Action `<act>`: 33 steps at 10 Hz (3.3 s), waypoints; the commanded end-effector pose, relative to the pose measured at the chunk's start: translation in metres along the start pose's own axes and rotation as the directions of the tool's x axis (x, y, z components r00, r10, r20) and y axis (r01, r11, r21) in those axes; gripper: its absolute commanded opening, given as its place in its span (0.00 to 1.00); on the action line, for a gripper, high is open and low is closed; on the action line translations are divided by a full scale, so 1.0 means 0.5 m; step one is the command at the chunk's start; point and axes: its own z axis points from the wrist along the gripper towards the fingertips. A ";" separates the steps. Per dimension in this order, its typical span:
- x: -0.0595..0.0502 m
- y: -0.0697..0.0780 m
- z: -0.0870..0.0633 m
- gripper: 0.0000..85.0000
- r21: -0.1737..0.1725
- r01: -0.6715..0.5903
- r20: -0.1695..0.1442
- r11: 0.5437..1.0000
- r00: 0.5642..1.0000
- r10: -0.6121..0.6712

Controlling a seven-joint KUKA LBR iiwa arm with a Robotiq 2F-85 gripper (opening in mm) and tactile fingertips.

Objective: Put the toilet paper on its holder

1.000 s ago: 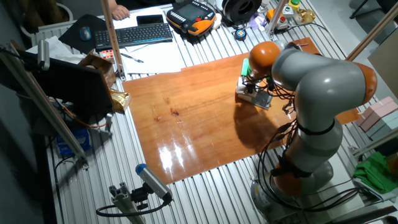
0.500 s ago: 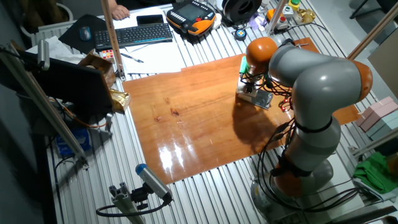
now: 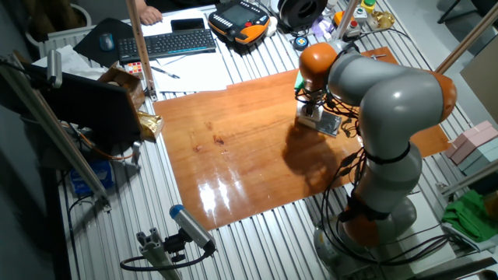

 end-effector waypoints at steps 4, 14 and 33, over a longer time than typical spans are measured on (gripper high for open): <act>0.000 0.000 0.000 0.63 0.029 -0.004 0.009 1.000 1.000 0.003; -0.062 -0.004 0.017 0.62 0.024 0.037 -0.046 0.999 0.998 -0.036; -0.177 -0.022 0.045 0.77 0.015 0.080 -0.106 0.997 0.991 -0.078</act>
